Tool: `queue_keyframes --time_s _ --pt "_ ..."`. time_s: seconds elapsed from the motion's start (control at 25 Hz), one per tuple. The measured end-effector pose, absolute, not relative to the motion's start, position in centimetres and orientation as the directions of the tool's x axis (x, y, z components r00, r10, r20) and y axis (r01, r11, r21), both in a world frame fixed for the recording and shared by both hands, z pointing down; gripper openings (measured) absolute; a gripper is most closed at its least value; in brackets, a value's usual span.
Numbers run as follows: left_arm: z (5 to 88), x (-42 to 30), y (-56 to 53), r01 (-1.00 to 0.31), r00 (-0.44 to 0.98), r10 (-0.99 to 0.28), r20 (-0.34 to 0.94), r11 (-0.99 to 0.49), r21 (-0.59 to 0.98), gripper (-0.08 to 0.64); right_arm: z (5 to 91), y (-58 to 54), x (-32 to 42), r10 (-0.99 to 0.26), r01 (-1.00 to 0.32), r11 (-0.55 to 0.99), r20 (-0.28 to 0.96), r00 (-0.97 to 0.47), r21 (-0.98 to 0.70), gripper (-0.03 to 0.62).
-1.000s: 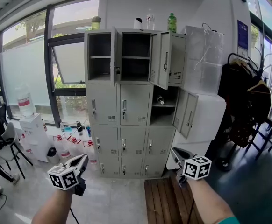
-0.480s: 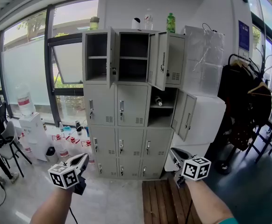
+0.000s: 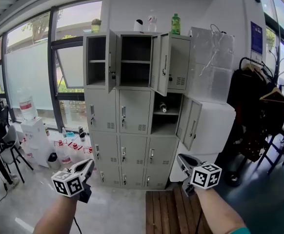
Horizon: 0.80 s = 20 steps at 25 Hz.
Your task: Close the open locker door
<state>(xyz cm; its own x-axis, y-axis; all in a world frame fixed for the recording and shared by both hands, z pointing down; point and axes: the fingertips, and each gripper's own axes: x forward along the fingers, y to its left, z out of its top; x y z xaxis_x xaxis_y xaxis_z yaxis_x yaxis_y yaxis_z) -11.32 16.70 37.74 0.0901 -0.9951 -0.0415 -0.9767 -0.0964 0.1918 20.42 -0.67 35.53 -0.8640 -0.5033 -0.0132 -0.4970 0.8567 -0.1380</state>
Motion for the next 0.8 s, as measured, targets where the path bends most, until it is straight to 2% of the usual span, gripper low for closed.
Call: queue_keyframes --time_s 0.4,0.8 --pt "38.3 -10.0 13.8 -0.980 0.134 -0.990 -0.035 -0.138 0.142 0.002 36.4 -3.3 19.3 -0.493 -0.486 0.862 -0.015 -0.870 -0.146 -0.002" --pt "39.7 -20.4 5.1 -0.974 0.190 -0.980 -0.051 -0.195 0.115 0.002 37.4 -10.5 8.3 -0.530 -0.523 0.843 -0.025 -0.848 -0.123 -0.002"
